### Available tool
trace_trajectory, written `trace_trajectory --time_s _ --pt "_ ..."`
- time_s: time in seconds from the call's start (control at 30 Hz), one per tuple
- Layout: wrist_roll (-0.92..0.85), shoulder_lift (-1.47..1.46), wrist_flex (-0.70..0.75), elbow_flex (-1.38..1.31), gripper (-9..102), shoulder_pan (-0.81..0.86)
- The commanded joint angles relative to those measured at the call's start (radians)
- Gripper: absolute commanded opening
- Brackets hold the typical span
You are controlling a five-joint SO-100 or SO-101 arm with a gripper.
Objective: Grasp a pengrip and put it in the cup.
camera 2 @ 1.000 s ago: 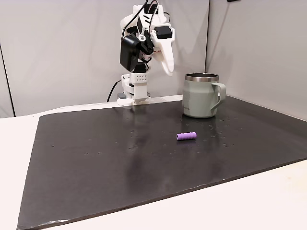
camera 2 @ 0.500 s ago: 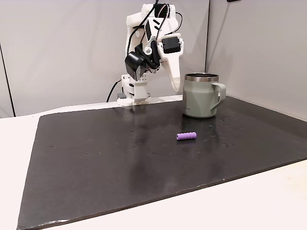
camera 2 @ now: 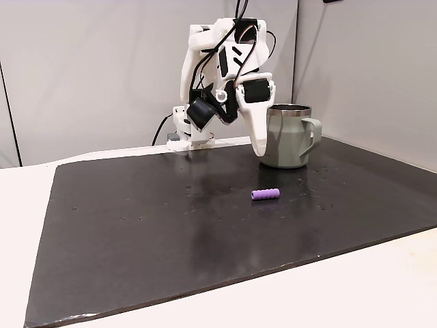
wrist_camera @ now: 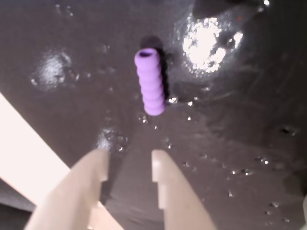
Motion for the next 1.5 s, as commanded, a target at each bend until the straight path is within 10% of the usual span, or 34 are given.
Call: trace_trajectory --time_s 0.0,1.0,1.47 --pt "0.006 -0.048 0.043 -0.130 11 -0.009" --pt "-0.003 -0.634 0.321 -0.795 8 -0.005" --pt "0.018 -0.318 0.347 -0.669 0 -0.006"
